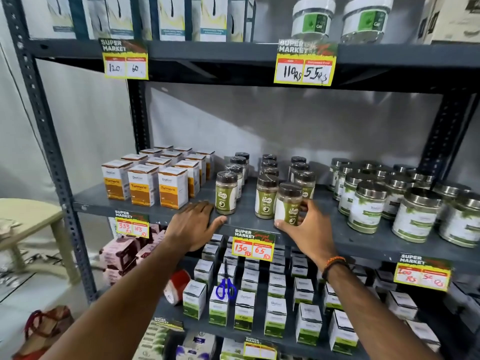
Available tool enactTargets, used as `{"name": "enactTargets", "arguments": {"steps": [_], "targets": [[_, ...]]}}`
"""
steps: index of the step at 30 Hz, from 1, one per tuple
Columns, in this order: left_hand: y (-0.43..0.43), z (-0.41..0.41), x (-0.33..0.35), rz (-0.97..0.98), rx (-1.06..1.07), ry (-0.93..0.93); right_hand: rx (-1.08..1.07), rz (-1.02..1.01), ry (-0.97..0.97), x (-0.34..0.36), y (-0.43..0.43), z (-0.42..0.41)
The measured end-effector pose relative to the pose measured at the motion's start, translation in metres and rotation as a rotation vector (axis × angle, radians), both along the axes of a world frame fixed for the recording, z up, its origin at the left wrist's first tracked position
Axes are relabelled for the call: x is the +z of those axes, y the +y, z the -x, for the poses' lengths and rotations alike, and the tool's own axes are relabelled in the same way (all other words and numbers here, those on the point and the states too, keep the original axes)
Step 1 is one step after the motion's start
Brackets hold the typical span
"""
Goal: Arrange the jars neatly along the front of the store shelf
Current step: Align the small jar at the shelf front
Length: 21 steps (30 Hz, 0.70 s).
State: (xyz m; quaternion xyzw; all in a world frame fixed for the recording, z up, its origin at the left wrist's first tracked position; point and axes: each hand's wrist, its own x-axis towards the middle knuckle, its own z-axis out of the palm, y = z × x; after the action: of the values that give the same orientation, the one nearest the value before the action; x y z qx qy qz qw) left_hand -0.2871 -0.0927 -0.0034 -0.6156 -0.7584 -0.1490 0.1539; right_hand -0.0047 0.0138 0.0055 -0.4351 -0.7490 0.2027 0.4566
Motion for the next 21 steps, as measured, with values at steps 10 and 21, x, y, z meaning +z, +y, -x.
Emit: {"name": "enactTargets", "arguments": {"steps": [10,21], "targets": [[0.003,0.004,-0.006,-0.001,-0.004,0.003,-0.193,-0.007,-0.065,0.007,0.01,-0.015],[0.004,0.003,-0.007,0.0,0.003,-0.004,-0.175,0.057,-0.179,0.007,0.025,-0.03]]}}
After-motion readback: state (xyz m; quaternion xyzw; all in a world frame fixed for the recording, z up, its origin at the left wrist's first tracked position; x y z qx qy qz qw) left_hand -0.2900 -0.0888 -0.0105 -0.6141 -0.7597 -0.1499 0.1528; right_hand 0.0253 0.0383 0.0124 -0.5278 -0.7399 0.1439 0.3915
